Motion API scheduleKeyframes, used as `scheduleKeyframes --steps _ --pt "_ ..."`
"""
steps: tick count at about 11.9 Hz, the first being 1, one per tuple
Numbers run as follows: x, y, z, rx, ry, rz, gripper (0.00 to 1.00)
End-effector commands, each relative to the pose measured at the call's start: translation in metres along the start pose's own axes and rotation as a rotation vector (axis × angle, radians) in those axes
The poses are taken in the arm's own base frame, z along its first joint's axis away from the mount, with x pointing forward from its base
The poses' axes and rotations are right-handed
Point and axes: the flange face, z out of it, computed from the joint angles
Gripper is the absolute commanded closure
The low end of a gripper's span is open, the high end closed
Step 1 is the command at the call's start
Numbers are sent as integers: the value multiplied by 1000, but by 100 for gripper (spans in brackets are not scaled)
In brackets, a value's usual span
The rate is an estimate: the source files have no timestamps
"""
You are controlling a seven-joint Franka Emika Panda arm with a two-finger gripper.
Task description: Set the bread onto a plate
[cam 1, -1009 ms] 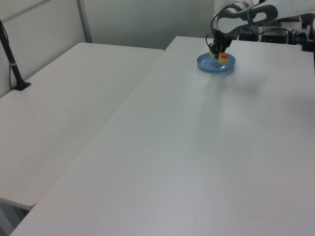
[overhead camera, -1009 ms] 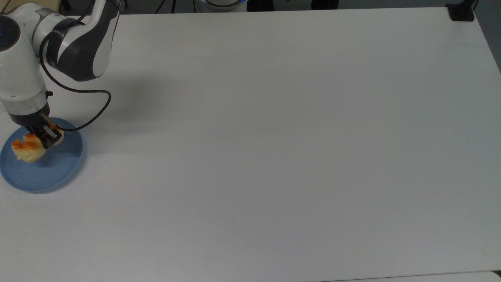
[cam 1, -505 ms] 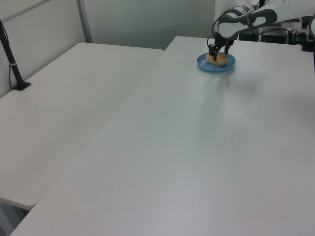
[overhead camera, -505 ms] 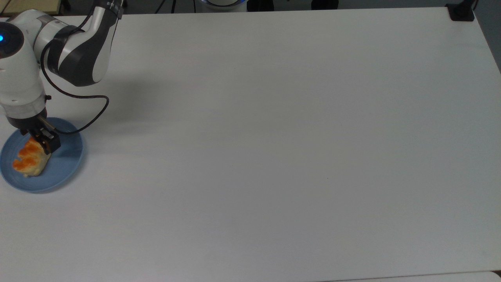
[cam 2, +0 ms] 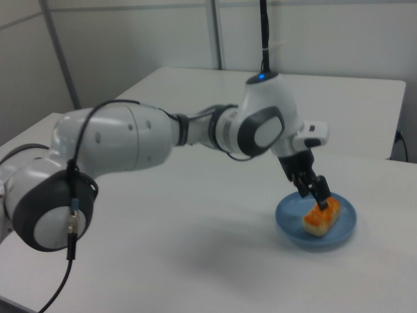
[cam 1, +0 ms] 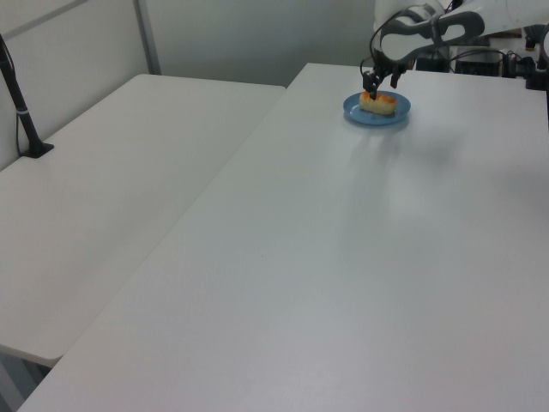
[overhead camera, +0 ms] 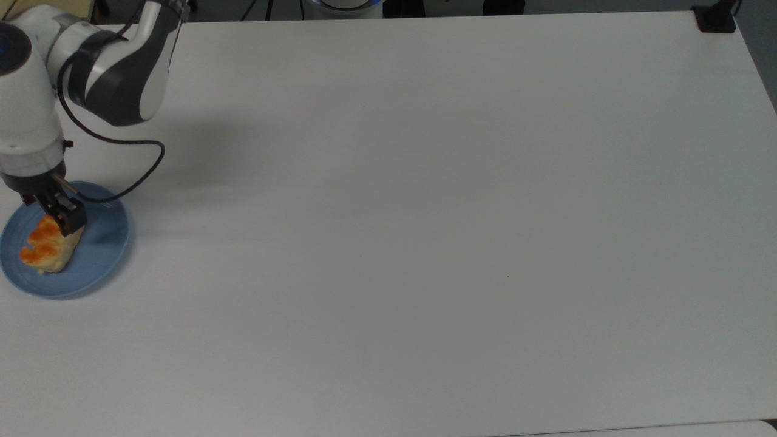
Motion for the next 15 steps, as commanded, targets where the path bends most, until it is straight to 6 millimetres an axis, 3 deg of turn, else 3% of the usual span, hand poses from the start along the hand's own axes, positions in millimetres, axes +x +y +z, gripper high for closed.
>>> scheduleKeyframes --steps 1,3,6,7,9,12,14,15 --pt "-13 -5 -106 76 -61 15 20" --pt "-29 -16 -183 142 -103 2 16" --pt "-92 -65 -298 173 -234 -187 8" --pt "-114 -81 -329 172 -255 -261 1" --pt "-157 -110 -378 172 -247 -393 0" --pt "-193 -147 -407 191 -211 -545 0" --pt "-202 -177 -401 236 -157 -547 0" --pt "-207 -183 -393 259 -132 -509 0"
